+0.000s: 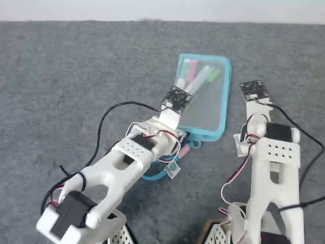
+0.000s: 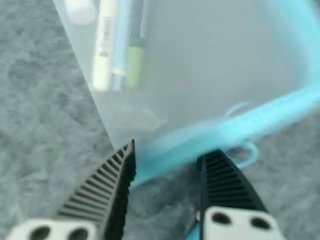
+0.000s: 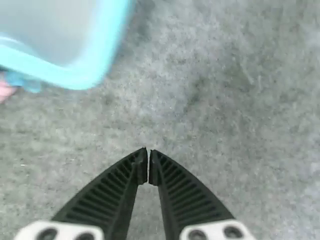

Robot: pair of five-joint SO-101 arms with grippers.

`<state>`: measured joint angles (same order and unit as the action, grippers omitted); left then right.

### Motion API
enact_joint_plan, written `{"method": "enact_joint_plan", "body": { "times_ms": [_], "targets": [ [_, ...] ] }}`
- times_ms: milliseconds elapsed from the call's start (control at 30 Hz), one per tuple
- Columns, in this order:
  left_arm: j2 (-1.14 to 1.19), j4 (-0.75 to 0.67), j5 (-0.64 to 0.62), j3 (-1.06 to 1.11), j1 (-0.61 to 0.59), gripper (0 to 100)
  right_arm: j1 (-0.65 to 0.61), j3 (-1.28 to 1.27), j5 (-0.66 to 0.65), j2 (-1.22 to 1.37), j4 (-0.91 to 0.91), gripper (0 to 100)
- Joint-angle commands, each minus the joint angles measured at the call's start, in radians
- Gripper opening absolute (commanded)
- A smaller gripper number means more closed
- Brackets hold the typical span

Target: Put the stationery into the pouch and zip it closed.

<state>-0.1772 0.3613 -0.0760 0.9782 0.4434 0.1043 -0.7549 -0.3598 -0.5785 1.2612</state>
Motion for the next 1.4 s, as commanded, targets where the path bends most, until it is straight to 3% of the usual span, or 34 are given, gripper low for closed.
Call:
{"method": "enact_joint_plan", "body": {
  "times_ms": [0,133,333,500,600,667,833,933,1033,1233,1367],
  "targets": [
    [-0.043,0.095,0.038,-0.082,-0.011,20,-0.033,-0.009,-0.008,-0.044,0.005,0.9],
    [-0.201,0.216,-0.009,-0.081,-0.11,20,-0.054,-0.037,-0.006,-0.045,-0.03,0.9],
    [-0.545,0.41,0.015,-0.053,-0.15,20,-0.277,-0.114,-0.009,-0.048,-0.134,0.9],
    [-0.649,0.331,0.043,0.076,-0.153,20,-0.323,-0.133,-0.009,-0.054,-0.15,0.9],
    [-0.667,0.276,0.04,0.125,-0.242,20,-0.334,-0.137,-0.003,-0.054,-0.137,0.8],
    [-0.697,0.308,0.009,0.105,-0.359,20,-0.361,-0.129,0.075,-0.054,-0.142,0.8],
    [-0.73,0.42,-0.014,0.079,-0.701,20,-0.562,-0.109,0.453,-0.042,-0.216,1.7],
    [-0.73,0.42,0.006,0.139,-0.833,20,-0.7,-0.117,0.597,-0.041,-0.236,9.9],
    [-0.74,0.351,0.017,0.232,-0.872,20,-0.762,-0.12,0.723,-0.041,-0.245,16.9],
    [-0.74,0.167,0.1,0.355,-0.821,20,-0.762,-0.121,0.732,-0.015,-0.355,12.2],
    [-0.74,0.16,0.106,0.366,-0.81,20,-0.753,-0.11,0.736,0.148,-0.429,11.7]
  ]
}}
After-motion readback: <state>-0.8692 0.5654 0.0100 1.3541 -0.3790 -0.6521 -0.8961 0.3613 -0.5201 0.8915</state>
